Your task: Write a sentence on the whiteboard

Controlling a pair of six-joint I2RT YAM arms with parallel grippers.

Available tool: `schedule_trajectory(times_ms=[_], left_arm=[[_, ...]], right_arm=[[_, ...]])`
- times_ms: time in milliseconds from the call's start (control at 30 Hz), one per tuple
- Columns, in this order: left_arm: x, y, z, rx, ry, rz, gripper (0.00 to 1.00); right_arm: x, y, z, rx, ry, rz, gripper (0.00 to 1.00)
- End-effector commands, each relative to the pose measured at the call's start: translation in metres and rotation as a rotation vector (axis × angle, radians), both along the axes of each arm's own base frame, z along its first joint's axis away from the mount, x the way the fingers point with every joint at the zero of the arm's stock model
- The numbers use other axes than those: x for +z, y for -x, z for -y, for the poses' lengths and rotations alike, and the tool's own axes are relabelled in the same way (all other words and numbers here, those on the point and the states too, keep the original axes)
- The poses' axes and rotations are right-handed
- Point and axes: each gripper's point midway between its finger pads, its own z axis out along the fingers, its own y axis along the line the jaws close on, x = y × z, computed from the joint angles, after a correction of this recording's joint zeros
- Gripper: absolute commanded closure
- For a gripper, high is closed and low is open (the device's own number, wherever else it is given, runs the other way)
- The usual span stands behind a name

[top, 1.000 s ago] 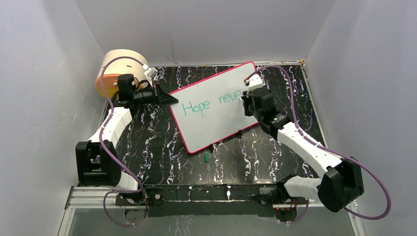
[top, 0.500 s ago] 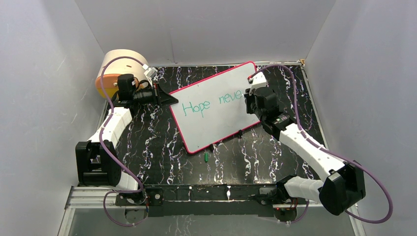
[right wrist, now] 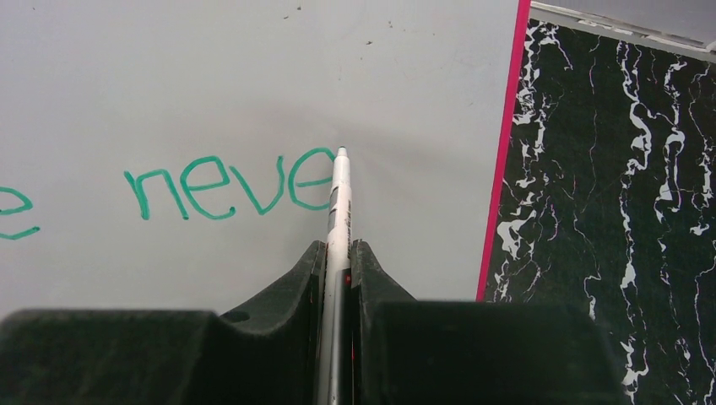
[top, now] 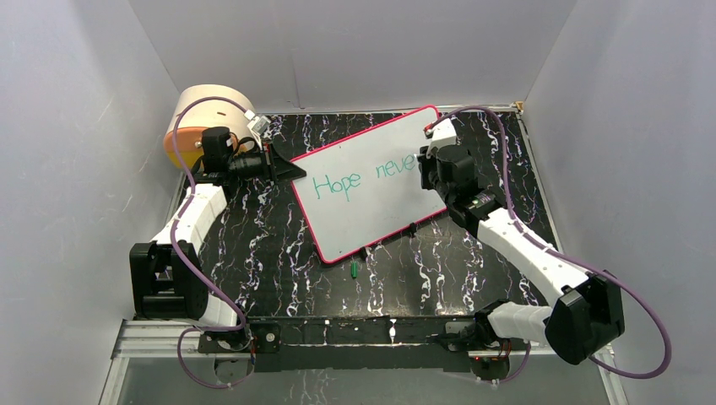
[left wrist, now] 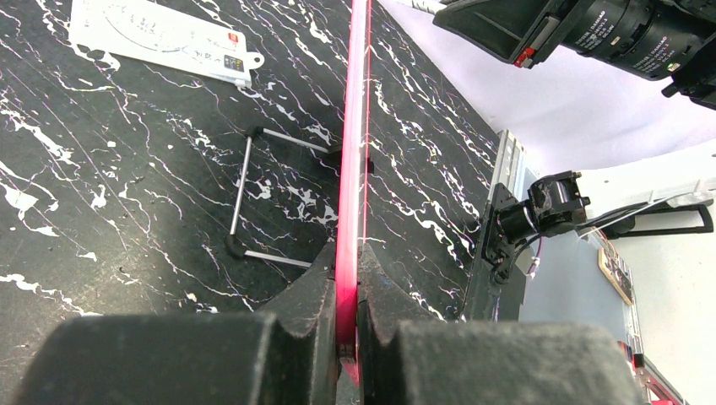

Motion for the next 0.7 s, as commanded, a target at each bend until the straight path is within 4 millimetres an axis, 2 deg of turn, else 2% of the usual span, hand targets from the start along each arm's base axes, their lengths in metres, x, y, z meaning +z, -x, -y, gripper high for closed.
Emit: schedule_trajectory(times_ms=[0,333,667], left_arm=[[-0.048,0.001,0.004,0.028,-0.116,-0.066,1.0],[-0.049,0.001,0.004,0.027,-0.116,-0.067,1.0],[-0.049,0.001,0.004,0.026,-0.116,-0.068,1.0]], right_arm=[[0.038,-0.017,-0.003,-0.011,-0.042,0.108,1.0],[0.014,-0.011,-0.002,-0.005,-0.034,0.041,1.0],[-0.017,0.008,0.006,-0.007,-0.011,-0.054,1.0]])
